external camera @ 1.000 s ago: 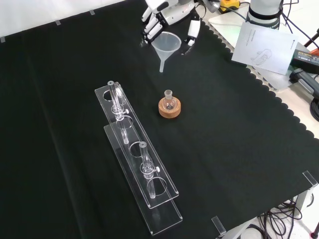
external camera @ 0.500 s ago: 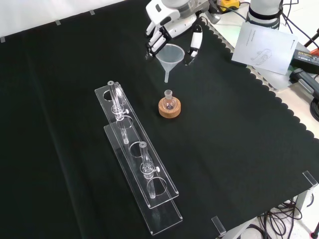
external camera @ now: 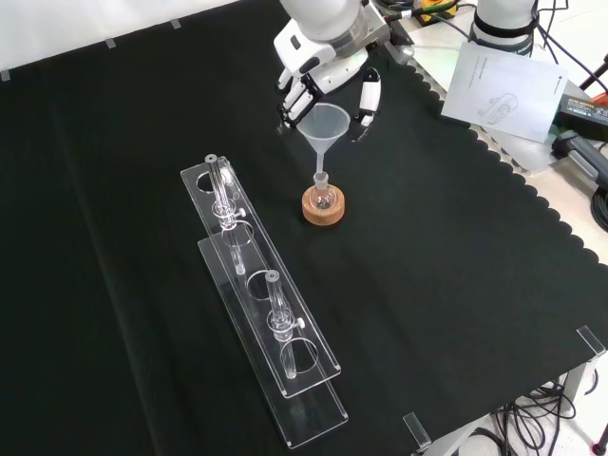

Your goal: Place the funnel on the round-bottom flask.

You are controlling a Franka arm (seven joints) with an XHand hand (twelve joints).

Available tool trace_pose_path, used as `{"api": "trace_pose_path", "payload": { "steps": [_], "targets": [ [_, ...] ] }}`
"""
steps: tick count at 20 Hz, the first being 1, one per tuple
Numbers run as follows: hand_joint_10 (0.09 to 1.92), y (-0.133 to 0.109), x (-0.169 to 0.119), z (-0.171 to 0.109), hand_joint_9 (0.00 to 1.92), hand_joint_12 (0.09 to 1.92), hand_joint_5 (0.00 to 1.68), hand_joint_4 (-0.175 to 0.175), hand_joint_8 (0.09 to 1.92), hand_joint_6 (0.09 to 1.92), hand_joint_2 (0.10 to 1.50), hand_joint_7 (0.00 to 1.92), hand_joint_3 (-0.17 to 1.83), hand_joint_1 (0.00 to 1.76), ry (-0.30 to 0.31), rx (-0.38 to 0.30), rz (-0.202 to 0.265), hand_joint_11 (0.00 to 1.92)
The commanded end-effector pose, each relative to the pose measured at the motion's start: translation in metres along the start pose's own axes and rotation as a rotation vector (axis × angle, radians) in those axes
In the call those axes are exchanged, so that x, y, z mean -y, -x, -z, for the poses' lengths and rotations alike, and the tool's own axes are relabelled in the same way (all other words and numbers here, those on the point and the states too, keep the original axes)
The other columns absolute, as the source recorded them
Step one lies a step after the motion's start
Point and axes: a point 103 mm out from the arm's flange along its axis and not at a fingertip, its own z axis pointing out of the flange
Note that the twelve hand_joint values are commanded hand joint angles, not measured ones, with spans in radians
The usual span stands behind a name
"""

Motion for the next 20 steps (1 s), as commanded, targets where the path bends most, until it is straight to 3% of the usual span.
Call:
{"api": "trace_pose_path", "payload": {
  "steps": [1, 20],
  "targets": [
    [0.52, -0.005, -0.006, -0.007, 0.91, 1.31, 0.51, -0.014, 0.70, 0.09, 0.83, 0.58, 0.43, 0.62, -0.002, 0.008, -0.003, 0.56],
    [0.52, -0.007, -0.018, -0.021, 0.90, 1.31, 0.52, -0.016, 0.71, 0.09, 0.83, 0.57, 0.44, 0.62, -0.046, 0.010, 0.001, 0.56]
  ]
}}
